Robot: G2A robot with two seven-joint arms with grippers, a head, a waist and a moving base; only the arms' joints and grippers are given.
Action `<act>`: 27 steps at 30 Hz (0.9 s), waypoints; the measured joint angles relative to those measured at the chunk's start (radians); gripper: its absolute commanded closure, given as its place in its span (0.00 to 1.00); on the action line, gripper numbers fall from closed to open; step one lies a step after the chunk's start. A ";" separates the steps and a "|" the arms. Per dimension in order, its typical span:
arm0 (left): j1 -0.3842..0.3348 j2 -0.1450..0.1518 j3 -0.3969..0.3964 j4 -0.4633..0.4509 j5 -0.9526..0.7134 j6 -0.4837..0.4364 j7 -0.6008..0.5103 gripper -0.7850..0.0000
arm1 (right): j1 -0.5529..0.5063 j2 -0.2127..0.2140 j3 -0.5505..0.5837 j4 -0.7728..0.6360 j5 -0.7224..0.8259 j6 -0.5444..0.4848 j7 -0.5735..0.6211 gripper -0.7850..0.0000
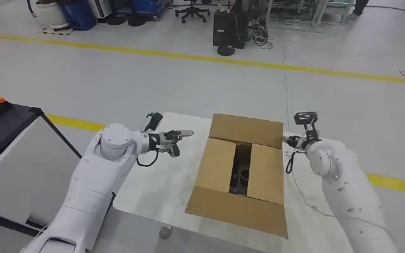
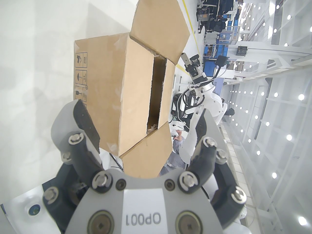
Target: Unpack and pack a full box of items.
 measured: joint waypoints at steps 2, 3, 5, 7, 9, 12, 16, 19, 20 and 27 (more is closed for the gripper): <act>0.000 0.000 0.000 0.000 0.000 0.000 0.000 0.00 | -0.008 0.003 0.023 -0.011 0.031 -0.021 0.013 0.00; 0.000 0.000 0.000 0.000 0.000 0.000 0.000 0.00 | -0.014 0.004 0.039 -0.021 0.054 -0.033 0.017 0.00; 0.000 0.000 0.000 0.000 0.000 0.000 0.000 0.00 | -0.041 0.011 0.089 -0.056 0.120 -0.070 0.025 0.00; 0.000 0.000 0.000 0.000 0.000 0.000 0.000 0.00 | -0.076 0.018 0.140 -0.096 0.180 -0.107 0.037 0.00; 0.000 0.000 0.000 0.000 0.000 0.000 0.000 0.00 | -0.127 0.027 0.207 -0.153 0.260 -0.152 0.058 0.00; 0.000 0.000 0.000 0.000 0.000 0.000 0.000 0.00 | -0.209 0.039 0.312 -0.234 0.364 -0.203 0.090 0.00; 0.000 0.000 0.000 0.000 0.000 0.000 0.000 0.00 | -0.312 0.050 0.436 -0.305 0.522 -0.275 0.135 0.00; 0.000 0.000 0.000 0.000 0.000 0.000 0.000 0.00 | -0.392 0.057 0.531 -0.332 0.721 -0.386 0.213 0.00; 0.000 0.000 0.000 0.000 0.000 0.000 0.000 0.00 | -0.423 0.060 0.567 -0.339 0.800 -0.432 0.246 0.00; 0.000 0.000 0.000 0.000 0.000 0.000 0.000 0.00 | -0.547 0.075 0.677 -0.325 1.344 -0.541 0.524 0.00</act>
